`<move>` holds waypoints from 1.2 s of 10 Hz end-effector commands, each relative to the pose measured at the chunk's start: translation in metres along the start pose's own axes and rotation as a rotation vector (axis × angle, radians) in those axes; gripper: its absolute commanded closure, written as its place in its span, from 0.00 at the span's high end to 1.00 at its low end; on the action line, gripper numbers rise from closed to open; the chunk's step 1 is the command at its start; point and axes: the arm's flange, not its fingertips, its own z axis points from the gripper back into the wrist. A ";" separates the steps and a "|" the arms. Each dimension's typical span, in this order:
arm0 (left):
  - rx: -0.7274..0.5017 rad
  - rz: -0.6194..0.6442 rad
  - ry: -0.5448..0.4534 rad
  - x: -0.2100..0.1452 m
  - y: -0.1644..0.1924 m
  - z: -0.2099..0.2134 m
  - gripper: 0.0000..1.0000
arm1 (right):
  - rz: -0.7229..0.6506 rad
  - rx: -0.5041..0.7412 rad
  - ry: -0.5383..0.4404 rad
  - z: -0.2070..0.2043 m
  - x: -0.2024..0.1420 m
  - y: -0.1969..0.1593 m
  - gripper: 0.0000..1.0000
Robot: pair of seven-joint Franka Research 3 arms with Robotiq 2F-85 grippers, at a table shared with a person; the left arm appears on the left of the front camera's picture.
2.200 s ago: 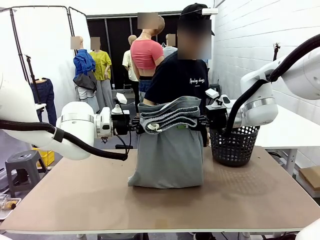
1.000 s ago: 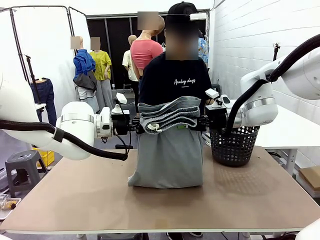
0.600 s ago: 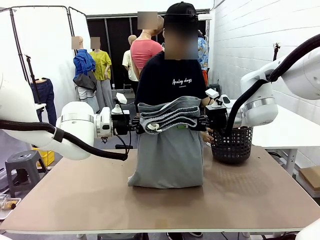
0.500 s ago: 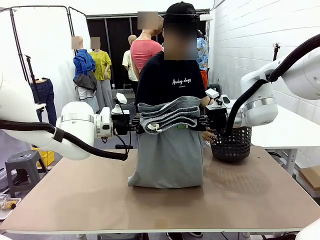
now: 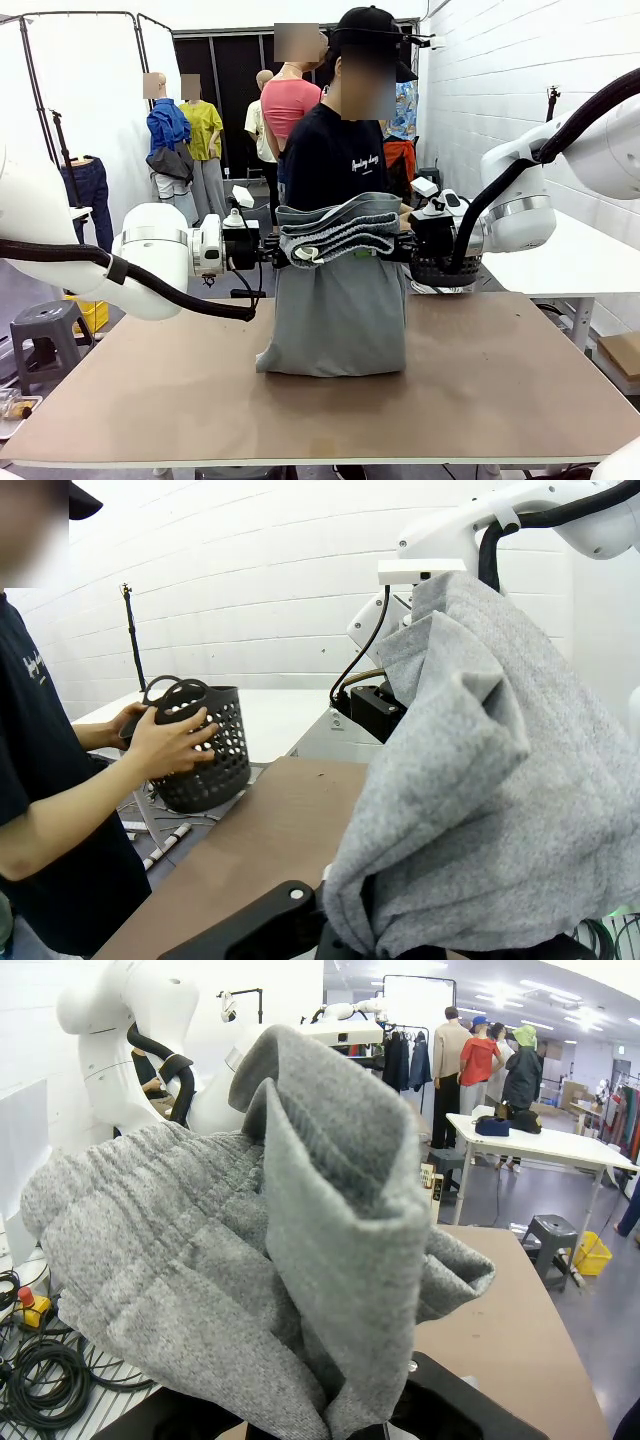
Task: Fold the training pants.
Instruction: Fold the Training pants in half.
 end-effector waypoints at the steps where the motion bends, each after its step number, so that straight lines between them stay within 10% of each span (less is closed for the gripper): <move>1: 0.007 -0.012 0.006 0.004 -0.002 -0.001 0.00 | -0.006 0.004 -0.018 0.000 0.000 0.002 0.00; 12: -0.047 0.024 0.022 0.004 0.027 -0.001 0.00 | -0.050 0.038 -0.024 0.000 0.010 -0.031 0.00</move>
